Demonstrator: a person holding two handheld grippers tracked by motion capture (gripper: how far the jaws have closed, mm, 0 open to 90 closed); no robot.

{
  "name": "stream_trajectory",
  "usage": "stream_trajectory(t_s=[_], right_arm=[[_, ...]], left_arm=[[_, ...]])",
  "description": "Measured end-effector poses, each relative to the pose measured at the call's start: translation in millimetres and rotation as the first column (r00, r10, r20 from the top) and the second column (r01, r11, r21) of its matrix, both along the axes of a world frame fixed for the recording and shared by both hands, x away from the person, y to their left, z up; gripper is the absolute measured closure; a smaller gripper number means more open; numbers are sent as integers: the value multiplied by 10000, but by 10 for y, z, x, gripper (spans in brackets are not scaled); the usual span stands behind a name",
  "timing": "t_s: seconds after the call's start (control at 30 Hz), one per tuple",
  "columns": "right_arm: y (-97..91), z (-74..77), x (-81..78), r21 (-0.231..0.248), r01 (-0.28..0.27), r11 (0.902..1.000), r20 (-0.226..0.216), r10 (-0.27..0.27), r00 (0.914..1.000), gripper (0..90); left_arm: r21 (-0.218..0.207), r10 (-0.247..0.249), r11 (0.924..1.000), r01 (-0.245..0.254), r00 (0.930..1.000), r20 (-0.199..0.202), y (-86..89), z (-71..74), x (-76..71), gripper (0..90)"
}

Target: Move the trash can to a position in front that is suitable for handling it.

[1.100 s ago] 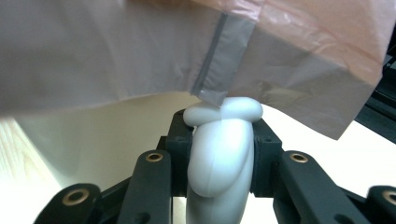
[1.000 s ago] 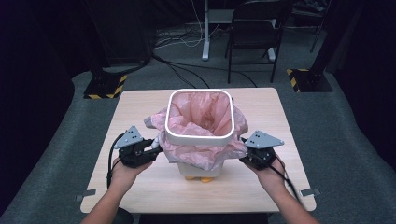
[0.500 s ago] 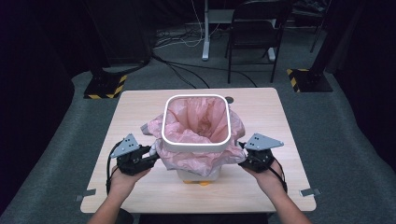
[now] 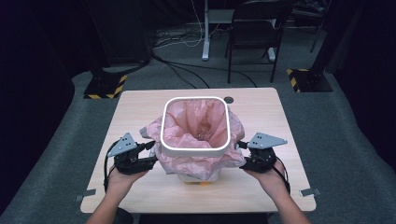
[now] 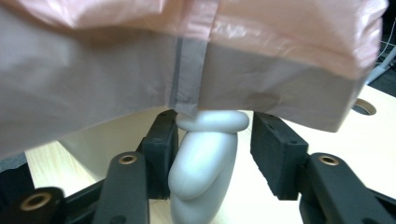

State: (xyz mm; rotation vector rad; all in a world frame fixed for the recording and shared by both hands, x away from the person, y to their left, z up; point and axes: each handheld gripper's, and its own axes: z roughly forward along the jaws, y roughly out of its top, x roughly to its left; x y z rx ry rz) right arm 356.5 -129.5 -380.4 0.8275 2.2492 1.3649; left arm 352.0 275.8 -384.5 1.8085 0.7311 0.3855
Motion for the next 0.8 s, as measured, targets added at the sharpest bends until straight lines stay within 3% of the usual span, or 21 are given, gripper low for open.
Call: stream_trajectory(t_s=[0.13, 0.43, 0.63, 0.8], right_arm=[[-60, 45, -25, -70, 30, 10000, -63, -30, 10000, 475], [-191, 96, -111, -271, -86, 9996, -152, 82, 9999, 463], [-275, 151, -154, -287, -202, 9994, -201, 196, 9996, 458], [-352, 218, -218, -480, -154, 9987, -90, 150, 9998, 462]], left_arm=[[0, 13, 10000, -13, 9999, -147, 62, 49, -23, 413], [-157, 107, 9998, -108, 9999, -36, 186, 172, -108, 396], [-33, 178, 9998, -177, 9998, 70, 250, 256, -167, 396], [-381, 313, 9988, -304, 9992, 232, 347, 334, -221, 402]])
